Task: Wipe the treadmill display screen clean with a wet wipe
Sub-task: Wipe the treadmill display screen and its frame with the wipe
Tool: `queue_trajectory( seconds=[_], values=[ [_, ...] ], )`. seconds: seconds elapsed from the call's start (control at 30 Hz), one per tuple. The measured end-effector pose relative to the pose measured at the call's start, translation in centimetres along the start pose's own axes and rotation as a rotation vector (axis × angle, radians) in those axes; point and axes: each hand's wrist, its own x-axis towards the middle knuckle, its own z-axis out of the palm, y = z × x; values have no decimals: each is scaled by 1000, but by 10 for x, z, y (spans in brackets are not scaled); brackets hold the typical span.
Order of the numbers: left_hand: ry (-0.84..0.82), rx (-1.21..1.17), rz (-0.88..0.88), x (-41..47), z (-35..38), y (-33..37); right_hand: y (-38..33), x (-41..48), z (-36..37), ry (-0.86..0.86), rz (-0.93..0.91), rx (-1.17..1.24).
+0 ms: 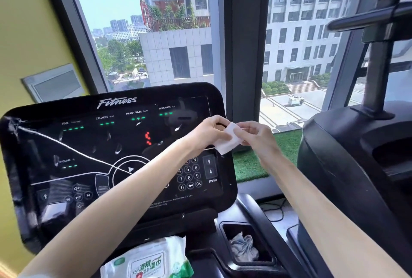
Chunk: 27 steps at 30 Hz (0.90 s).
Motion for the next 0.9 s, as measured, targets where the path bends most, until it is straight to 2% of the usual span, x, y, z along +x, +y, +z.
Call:
queue_trajectory(
  seconds=[0.13, 0.2, 0.27, 0.37, 0.43, 0.5, 0.57, 0.63, 0.67, 0.73, 0.8, 0.9],
  values=[
    [49, -279, -27, -3, -4, -9, 2, 3, 6, 128, 161, 202],
    [45, -251, -54, -6, -2, -12, 0, 6, 12, 215, 185, 280],
    [84, -227, -76, -7, 4, -16, -4, 6, 18, 220, 186, 333],
    [181, -360, -82, -6, 13, -18, -6, 3, 27, 152, 176, 399],
    [268, -359, -58, -6, 15, -16, -4, 2, 29, 168, 123, 308],
    [387, -309, 23, -5, 11, -11, 0, 2, 26, 214, 11, 32],
    [558, -60, 219, 1, -1, -4, 6, 2, 23, 208, -78, -212],
    [714, 509, 514, 11, -17, 4, 16, 1, 25, 187, -144, -386],
    [713, 767, 674, 18, -23, 6, 22, -1, 27, 166, -164, -457],
    [565, 1118, 828, 30, -27, 8, 31, -5, 34, 111, -170, -530],
    [406, 1357, 830, 35, -21, 3, 39, -9, 39, 79, -174, -548],
    [274, 1447, 760, 31, -11, -18, 48, -14, 41, 92, -147, -454]
  ],
)
